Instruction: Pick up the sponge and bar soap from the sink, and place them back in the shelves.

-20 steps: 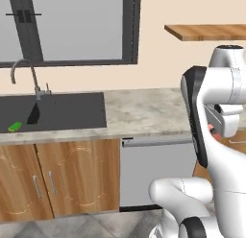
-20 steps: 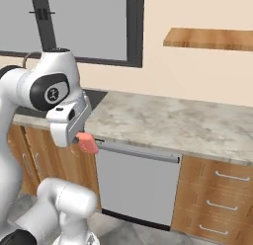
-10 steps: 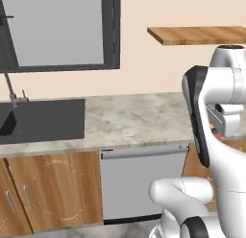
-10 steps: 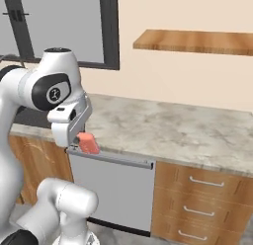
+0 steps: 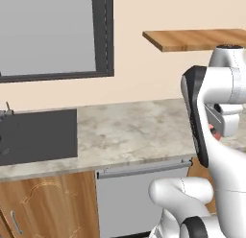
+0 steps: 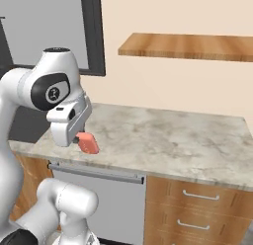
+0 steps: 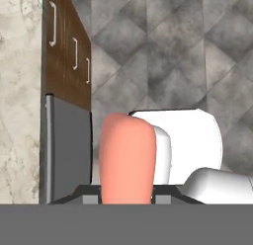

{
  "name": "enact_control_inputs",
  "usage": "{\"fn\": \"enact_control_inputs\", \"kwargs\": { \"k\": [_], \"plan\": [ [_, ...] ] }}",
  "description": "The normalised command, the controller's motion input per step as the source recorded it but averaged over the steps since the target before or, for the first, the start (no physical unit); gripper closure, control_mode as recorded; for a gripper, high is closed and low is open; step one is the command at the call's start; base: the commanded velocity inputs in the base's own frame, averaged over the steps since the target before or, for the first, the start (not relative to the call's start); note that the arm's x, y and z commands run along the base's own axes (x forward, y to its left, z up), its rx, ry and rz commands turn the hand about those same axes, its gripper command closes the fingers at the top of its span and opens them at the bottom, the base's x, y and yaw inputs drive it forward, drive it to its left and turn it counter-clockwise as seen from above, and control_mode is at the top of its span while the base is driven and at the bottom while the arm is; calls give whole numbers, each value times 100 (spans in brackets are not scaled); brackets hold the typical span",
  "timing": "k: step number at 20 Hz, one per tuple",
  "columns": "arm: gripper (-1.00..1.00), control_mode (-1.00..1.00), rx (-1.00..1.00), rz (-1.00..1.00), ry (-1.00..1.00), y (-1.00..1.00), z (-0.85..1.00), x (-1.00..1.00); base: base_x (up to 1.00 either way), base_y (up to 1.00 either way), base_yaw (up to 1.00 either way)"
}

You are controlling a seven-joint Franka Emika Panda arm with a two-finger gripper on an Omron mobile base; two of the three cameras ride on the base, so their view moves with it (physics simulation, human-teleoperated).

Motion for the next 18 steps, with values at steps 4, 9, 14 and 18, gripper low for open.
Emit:
{"fn": "enact_control_inputs", "kwargs": {
  "k": [4,9,14,18],
  "plan": [
    [100,100,0,0,0,0,0,0,34,-21,-3],
    [100,100,0,0,0,0,0,0,31,-21,0],
    [100,100,0,0,0,0,0,0,43,-8,-9],
    [100,100,0,0,0,0,0,0,34,0,-13]
  ]
}}
